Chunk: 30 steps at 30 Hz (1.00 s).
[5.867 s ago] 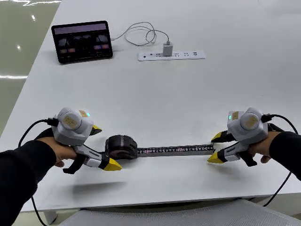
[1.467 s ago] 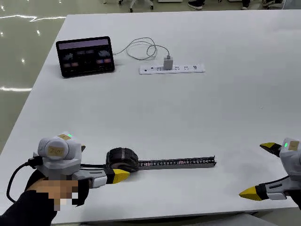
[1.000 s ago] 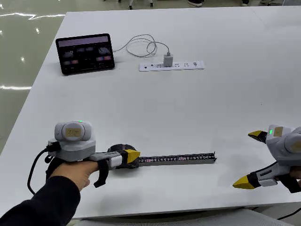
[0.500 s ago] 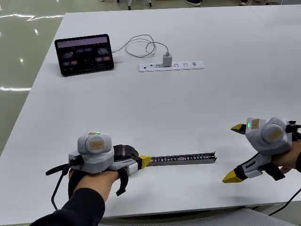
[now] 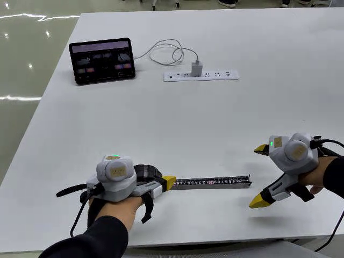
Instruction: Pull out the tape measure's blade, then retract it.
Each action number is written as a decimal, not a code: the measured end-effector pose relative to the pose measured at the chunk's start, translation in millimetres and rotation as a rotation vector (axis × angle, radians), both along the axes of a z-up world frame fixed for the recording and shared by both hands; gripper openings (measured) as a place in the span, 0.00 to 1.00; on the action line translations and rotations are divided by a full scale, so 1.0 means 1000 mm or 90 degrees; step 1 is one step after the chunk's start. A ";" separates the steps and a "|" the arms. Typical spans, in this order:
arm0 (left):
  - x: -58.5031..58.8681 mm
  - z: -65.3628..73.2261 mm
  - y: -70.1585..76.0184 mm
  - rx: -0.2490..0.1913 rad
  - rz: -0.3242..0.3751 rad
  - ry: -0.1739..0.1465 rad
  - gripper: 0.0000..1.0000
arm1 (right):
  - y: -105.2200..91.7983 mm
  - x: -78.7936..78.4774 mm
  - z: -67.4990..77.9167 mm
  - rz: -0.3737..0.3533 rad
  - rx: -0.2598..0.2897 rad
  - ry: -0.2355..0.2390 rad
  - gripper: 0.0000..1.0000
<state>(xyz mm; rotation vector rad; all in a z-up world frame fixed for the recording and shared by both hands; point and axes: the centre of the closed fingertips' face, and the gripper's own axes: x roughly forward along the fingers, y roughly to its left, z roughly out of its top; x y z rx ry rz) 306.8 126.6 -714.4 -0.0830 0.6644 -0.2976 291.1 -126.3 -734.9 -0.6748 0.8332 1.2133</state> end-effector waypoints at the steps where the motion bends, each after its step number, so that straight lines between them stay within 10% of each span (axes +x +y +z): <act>1: 0.000 -0.001 -0.001 -0.003 -0.003 -0.001 1.00 | 0.000 -0.001 -0.001 0.005 -0.001 0.004 0.87; 16: -0.001 -0.006 -0.012 -0.004 -0.032 -0.006 1.00 | -0.001 -0.002 -0.015 0.126 -0.074 0.009 0.32; 30: -0.001 -0.008 -0.008 -0.013 -0.020 0.004 0.94 | -0.005 0.001 -0.025 0.149 -0.107 0.012 0.13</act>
